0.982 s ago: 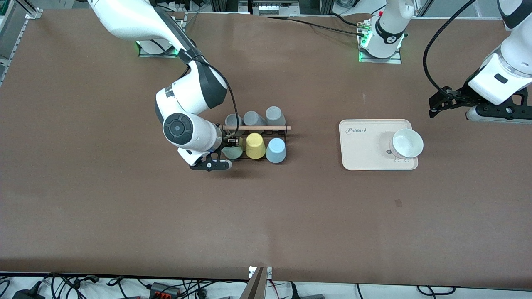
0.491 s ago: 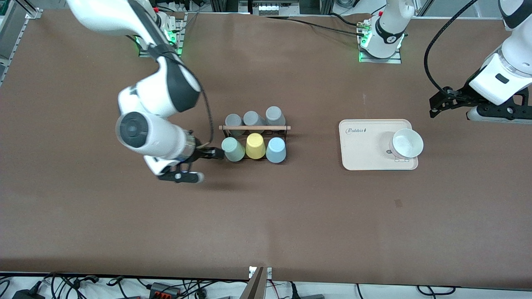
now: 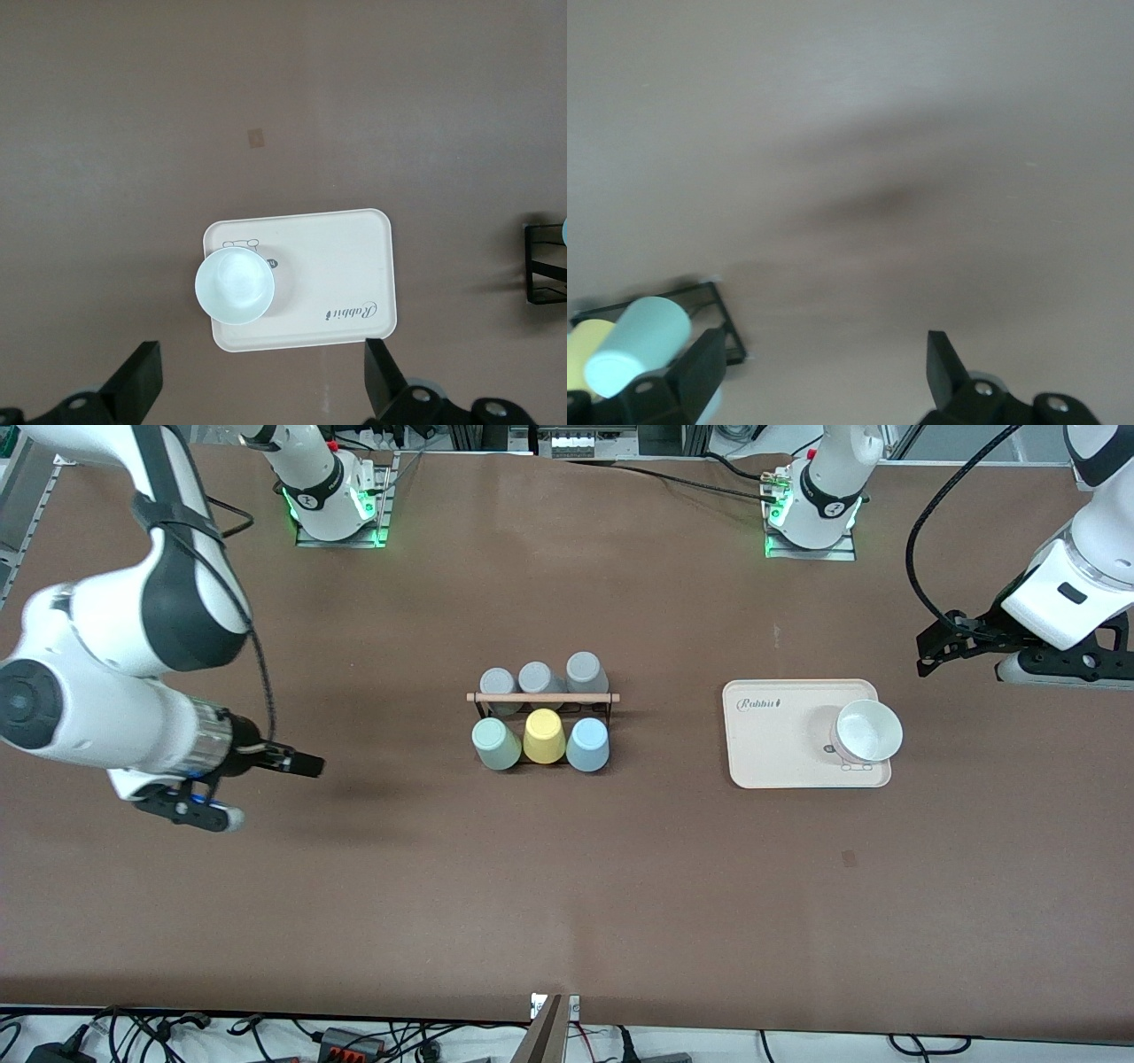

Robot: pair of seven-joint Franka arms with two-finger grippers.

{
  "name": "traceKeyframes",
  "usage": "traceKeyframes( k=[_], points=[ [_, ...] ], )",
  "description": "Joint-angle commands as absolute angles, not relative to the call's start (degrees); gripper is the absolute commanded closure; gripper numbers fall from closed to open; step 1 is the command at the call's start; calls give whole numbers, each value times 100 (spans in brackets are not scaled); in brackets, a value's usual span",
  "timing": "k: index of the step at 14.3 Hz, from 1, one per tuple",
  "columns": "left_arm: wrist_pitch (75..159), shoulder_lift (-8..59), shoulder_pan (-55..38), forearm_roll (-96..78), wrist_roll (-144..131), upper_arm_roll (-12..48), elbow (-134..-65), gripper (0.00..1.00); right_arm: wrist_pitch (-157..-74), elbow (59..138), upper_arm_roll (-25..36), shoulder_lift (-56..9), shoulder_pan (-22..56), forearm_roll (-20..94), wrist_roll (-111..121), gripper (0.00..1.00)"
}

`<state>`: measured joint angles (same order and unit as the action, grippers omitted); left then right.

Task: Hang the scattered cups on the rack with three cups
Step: 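Open the right gripper and pull it back from the rack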

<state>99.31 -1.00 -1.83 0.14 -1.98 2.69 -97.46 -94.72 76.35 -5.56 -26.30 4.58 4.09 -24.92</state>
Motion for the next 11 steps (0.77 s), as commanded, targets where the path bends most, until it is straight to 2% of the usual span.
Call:
traceKeyframes(
  k=[1, 7, 11],
  points=[
    [9800, -26, -185, 79, -185, 264, -9571, 0, -9325, 8188, -633, -1954, 326, 264, -2496, 0],
    [9756, -26, -185, 70, -185, 264, -9571, 0, -9527, 9824, -650, -573, 237, 18, -2068, 0],
    [9738, -26, -185, 70, -185, 264, -9571, 0, -9518, 9905, -668, -431, -78, 26, -1531, 0]
  ],
)
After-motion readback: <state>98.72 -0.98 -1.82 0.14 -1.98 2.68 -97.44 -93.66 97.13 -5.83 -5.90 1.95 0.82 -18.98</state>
